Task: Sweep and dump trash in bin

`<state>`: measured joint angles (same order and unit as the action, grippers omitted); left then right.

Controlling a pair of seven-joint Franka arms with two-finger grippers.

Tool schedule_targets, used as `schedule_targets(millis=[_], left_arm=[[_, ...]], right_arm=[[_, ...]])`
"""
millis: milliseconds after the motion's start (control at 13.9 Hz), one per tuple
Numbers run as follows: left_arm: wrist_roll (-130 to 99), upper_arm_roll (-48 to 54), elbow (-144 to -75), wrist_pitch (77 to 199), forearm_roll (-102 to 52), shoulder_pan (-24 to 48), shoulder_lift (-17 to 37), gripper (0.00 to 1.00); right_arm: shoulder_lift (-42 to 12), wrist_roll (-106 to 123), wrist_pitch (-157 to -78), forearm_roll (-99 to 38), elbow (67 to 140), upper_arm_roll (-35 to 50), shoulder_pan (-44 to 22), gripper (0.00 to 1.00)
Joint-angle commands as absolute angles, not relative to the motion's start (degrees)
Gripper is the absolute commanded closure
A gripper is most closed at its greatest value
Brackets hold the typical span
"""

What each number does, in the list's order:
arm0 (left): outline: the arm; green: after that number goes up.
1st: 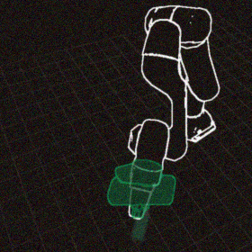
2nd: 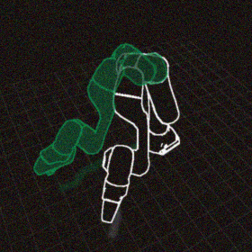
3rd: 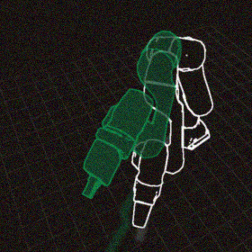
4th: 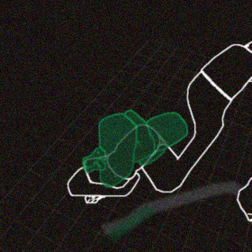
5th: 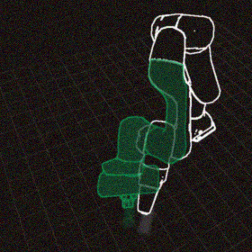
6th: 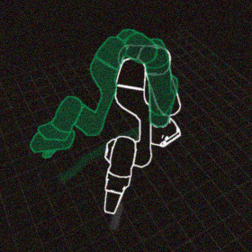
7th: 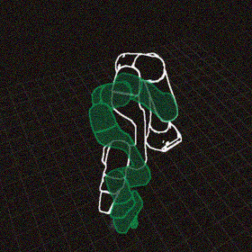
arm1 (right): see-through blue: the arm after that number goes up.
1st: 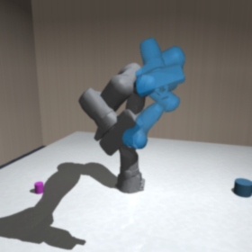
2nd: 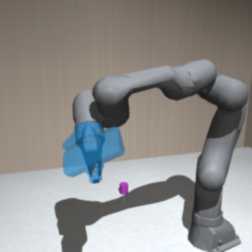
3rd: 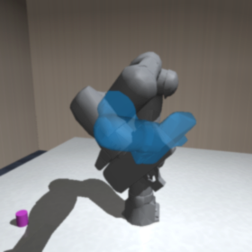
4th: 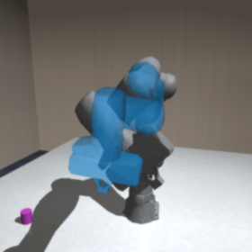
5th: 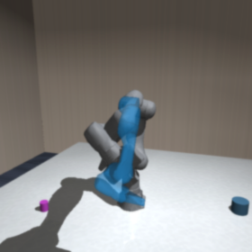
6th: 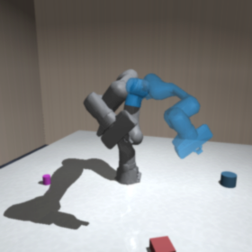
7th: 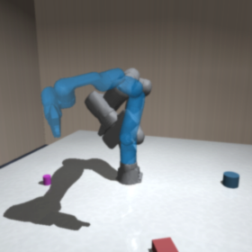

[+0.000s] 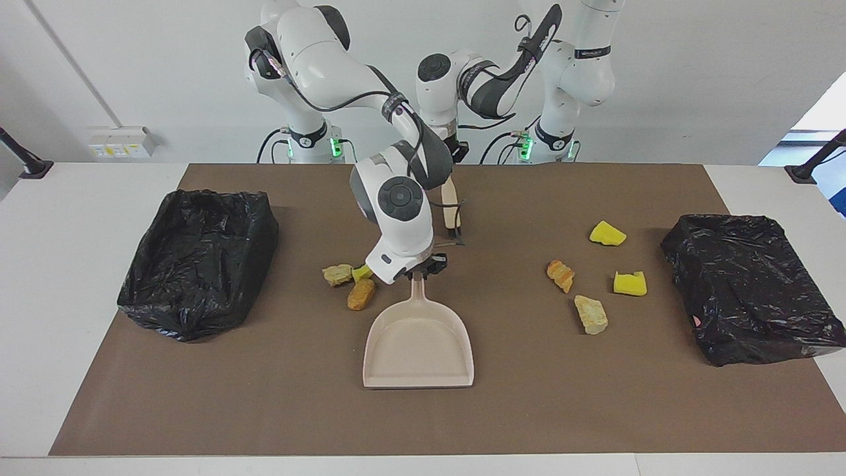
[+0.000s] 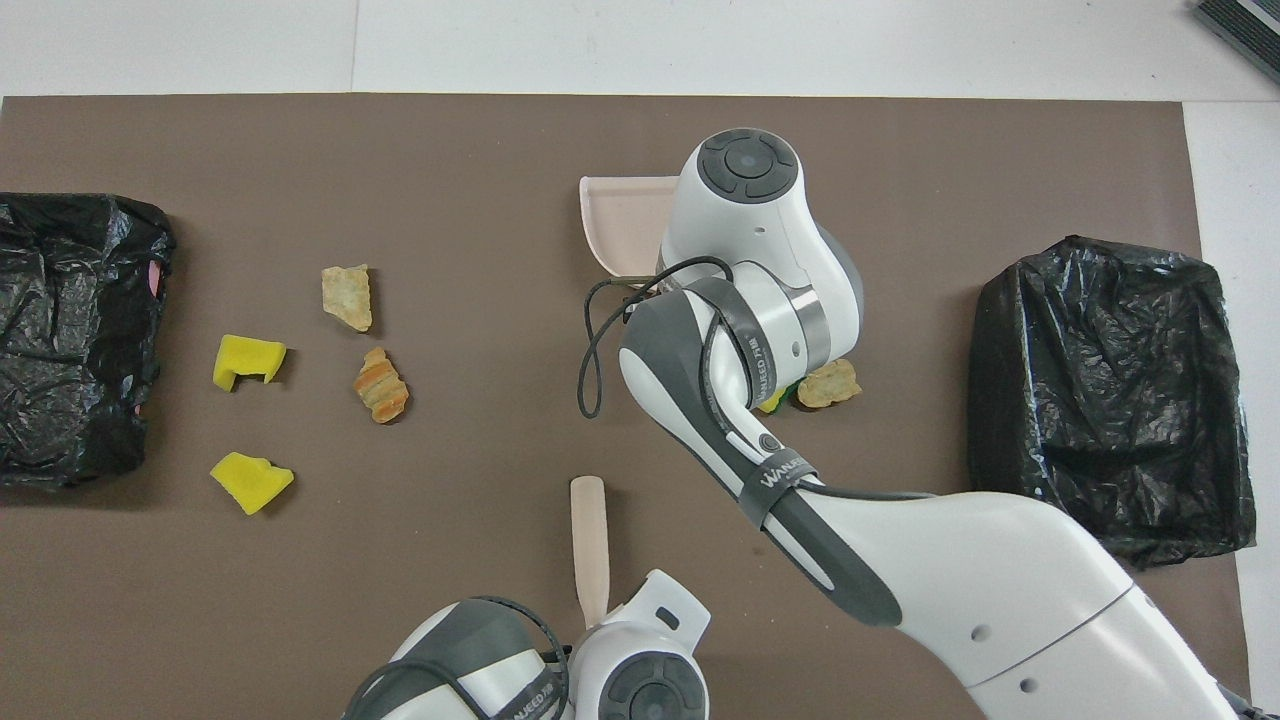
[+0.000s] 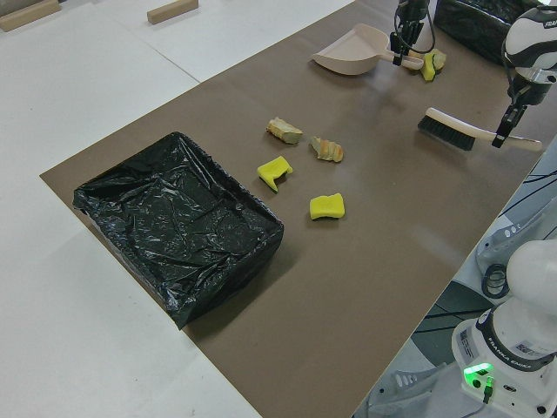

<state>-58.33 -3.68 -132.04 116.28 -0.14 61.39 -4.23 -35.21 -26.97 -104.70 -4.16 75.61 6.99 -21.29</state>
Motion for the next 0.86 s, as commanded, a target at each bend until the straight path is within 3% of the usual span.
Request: schedule_targets(millis=[0,288,792], left_arm=[[-58.6,-3.5,-130.5,109.1,9.0,58.8,-5.4,1.00],[-56.8,-3.5,-126.4,103.1,14.8,49.0,-5.3,1.00],[-26.3,-3.5,-121.6,107.2,14.2,27.2,-3.1,1.00]], right_arm=[[-31.2,-20.6,-103.3,-4.4,76.2,7.6,-18.6,1.00],[-24.8,-6.6,-94.4,-5.9,76.5,7.6,-12.2,1.00],[-18.1,23.0,-81.6,-4.5,76.7,7.4,-7.7,1.00]])
